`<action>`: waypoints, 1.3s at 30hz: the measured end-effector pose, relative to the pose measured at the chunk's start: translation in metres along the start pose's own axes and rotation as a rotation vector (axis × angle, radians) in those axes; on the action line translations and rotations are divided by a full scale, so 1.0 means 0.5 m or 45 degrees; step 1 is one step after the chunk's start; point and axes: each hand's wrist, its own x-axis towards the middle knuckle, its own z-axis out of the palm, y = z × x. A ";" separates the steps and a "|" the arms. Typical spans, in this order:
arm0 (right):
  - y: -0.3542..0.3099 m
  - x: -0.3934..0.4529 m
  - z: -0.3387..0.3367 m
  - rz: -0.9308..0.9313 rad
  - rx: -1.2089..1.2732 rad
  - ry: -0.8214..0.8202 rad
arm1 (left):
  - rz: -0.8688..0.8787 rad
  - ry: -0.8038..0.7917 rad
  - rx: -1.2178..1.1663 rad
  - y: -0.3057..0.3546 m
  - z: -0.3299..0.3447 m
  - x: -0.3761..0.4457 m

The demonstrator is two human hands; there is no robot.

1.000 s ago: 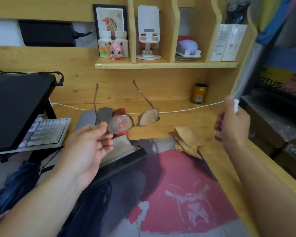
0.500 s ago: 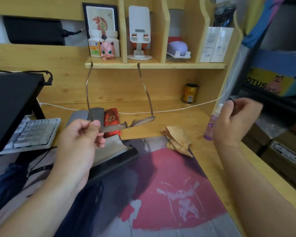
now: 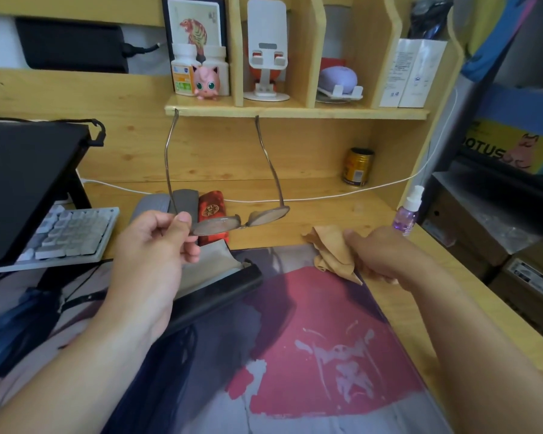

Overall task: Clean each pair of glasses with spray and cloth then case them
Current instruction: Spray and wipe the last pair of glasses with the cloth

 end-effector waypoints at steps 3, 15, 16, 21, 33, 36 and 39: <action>0.000 -0.002 -0.001 -0.047 0.057 0.037 | 0.007 -0.001 -0.004 0.001 0.002 -0.002; -0.035 -0.054 -0.014 -0.742 0.767 0.538 | 0.042 -0.011 -0.025 0.005 -0.001 0.002; -0.037 -0.060 -0.022 -0.756 0.918 0.465 | 0.043 -0.011 -0.027 0.007 -0.001 0.003; -0.060 -0.077 -0.087 -0.890 0.219 0.287 | 0.040 0.015 -0.056 0.009 -0.010 0.012; -0.150 -0.059 -0.268 -1.001 0.319 -0.610 | 0.071 0.064 -0.062 0.005 -0.017 0.023; -0.158 -0.065 -0.264 -0.969 0.235 -0.671 | 0.059 0.078 -0.060 0.004 -0.023 0.027; -0.155 -0.075 -0.250 -0.917 0.169 -0.749 | 0.047 0.073 -0.073 0.003 -0.024 0.029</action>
